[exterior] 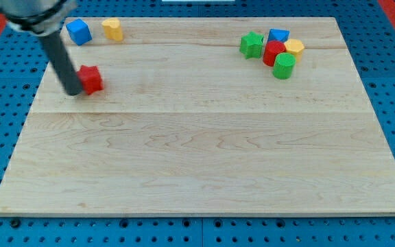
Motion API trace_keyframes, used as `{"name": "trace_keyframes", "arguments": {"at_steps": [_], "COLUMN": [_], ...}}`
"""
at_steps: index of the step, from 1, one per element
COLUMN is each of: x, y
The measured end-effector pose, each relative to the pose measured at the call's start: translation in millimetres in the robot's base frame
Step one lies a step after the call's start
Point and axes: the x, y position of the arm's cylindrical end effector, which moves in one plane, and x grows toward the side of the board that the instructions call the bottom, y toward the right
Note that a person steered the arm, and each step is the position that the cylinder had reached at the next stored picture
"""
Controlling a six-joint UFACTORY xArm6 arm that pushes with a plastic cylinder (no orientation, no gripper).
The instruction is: Place the red star below the green star
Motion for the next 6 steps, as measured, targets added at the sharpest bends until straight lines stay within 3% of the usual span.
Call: {"name": "trace_keyframes", "arguments": {"at_steps": [1,2,3,4,5,6], "x": [-25,6,19,-26,-61,-70], "y": [92,20,-7,-14,21,110]}}
